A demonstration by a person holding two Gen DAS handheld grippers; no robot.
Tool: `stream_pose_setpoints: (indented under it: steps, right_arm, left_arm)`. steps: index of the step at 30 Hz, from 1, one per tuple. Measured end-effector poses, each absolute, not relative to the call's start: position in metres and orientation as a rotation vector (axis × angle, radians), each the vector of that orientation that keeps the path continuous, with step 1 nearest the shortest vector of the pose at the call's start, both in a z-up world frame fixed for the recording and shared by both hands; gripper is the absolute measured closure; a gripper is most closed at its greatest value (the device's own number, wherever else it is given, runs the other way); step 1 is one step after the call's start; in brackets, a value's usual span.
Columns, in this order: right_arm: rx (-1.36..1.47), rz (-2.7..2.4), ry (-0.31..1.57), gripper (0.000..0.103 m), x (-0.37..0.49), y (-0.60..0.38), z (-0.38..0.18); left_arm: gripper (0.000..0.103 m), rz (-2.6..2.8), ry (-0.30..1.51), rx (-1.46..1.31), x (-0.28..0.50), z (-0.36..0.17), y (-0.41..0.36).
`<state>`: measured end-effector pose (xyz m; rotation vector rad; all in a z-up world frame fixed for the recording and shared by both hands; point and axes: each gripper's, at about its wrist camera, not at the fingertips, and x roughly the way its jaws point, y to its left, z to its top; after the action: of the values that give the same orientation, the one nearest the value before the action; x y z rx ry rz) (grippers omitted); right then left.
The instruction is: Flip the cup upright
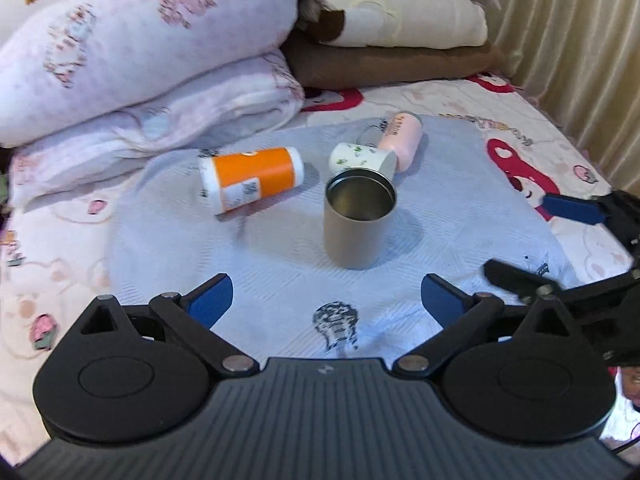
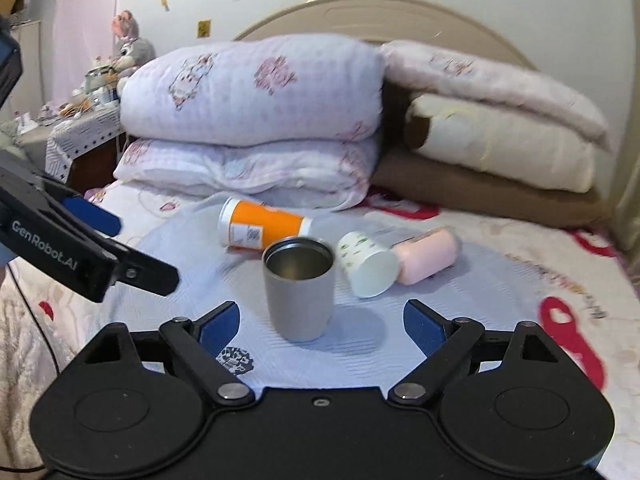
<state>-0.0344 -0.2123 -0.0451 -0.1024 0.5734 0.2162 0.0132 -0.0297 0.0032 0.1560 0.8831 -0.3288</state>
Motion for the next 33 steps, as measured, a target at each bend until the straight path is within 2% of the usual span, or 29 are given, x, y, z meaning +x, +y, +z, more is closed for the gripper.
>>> stream_pose_setpoints:
  steps: [13,18,33]
  right_arm:
    - [-0.015,0.073,0.581,0.009,-0.08,-0.233,0.017]
    - [-0.019,0.06,0.596,0.003,-0.09,-0.228,0.019]
    - [0.022,-0.041,0.696,0.002,-0.084,-0.224,0.01]
  left_arm:
    - [0.001,-0.223,0.944,0.128,-0.022,0.035,-0.029]
    - [0.001,-0.186,0.943,0.116,-0.03,0.034,-0.027]
    - [0.001,-0.133,0.952,0.095,-0.031,0.031,-0.026]
